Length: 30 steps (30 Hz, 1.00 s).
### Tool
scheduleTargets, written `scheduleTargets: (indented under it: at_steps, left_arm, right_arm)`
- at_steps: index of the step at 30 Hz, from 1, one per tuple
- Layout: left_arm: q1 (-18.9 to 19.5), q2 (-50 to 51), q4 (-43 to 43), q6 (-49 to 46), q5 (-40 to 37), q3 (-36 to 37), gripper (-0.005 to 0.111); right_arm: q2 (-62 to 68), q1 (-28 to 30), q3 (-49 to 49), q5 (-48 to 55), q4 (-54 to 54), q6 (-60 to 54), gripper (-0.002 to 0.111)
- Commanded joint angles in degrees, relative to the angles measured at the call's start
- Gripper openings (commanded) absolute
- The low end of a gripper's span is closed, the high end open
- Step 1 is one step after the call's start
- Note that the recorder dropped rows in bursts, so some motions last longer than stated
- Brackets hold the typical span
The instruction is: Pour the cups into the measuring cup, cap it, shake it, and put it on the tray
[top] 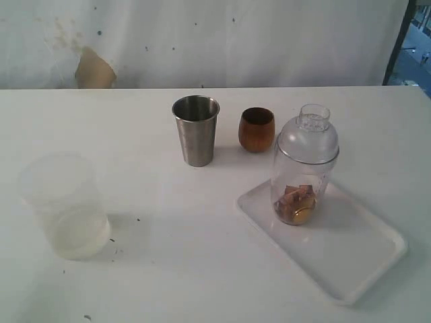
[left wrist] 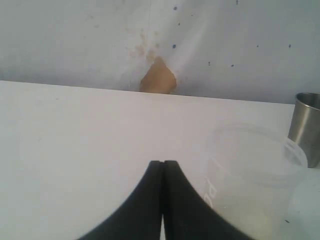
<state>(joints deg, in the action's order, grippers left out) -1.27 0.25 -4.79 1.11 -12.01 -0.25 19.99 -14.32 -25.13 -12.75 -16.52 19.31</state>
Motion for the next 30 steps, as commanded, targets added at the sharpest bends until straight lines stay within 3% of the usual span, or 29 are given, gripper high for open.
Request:
scheduleTargets:
  at_steps: [1,11,30]
  left_arm:
    - [-0.1,-0.2,0.2,0.1,0.6,0.3,0.0]
    - [-0.1,-0.2,0.2,0.1,0.6,0.3,0.0]
    - [-0.1,-0.2,0.2,0.1,0.6,0.3,0.0]
  right_arm:
    - [-6.9,0.0,-0.2,7.5,0.1,2.9,0.0]
    - [-14.4,0.0,-0.2,8.6,0.1,2.9,0.0]
    - [-14.5,0.0,1.6,8.0,0.1,2.2,0.0]
